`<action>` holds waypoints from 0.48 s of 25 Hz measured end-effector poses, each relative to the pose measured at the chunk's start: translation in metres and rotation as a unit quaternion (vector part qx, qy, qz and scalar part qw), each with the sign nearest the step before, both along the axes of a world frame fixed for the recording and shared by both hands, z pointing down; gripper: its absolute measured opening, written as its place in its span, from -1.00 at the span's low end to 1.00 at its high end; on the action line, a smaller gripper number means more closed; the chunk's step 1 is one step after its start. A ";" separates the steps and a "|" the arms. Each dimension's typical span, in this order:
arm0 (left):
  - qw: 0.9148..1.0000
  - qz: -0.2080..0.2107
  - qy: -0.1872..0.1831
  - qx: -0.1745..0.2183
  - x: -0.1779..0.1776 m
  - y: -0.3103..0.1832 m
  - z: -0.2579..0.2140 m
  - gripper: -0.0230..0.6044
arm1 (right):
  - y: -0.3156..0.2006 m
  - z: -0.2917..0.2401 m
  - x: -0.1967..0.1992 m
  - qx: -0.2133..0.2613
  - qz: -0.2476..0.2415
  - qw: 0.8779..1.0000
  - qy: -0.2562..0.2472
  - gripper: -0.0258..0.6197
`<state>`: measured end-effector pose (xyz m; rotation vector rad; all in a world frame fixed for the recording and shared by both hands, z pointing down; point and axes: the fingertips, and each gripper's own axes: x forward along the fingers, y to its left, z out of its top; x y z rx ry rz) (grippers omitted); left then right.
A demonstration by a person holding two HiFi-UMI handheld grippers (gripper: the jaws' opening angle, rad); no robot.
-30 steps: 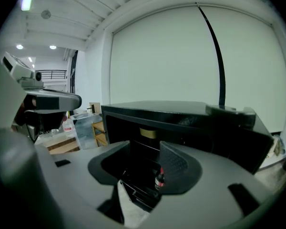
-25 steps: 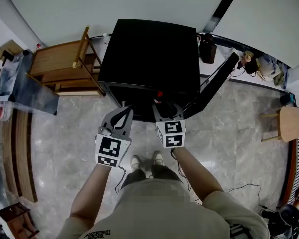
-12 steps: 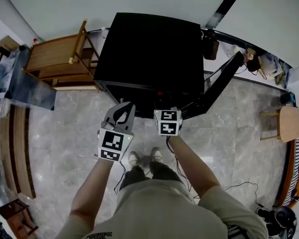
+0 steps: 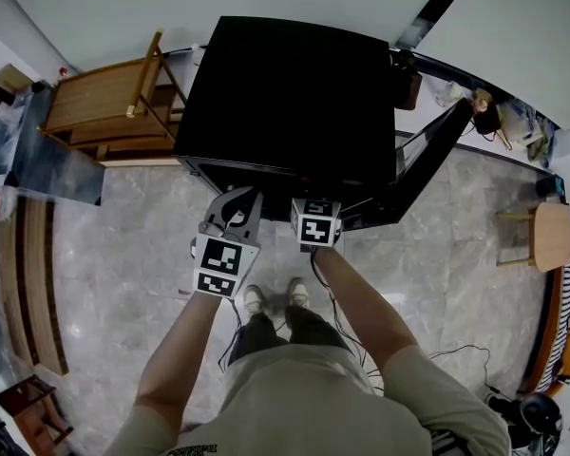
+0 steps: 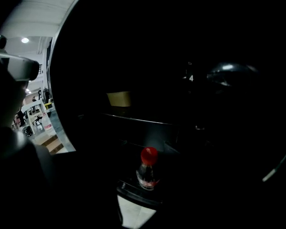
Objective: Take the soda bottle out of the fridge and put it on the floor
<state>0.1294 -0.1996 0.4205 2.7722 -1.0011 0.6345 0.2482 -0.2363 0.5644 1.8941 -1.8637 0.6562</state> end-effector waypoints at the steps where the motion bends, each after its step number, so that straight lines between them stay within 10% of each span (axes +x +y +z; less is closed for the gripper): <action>1: 1.000 0.000 -0.002 -0.003 0.001 -0.001 0.003 -0.91 | -0.001 0.004 0.002 -0.007 -0.001 1.000 0.004 -0.31; 12: 0.999 -0.001 -0.017 -0.029 -0.001 0.004 0.027 -0.91 | -0.011 0.035 0.010 -0.016 0.001 1.000 -0.010 -0.31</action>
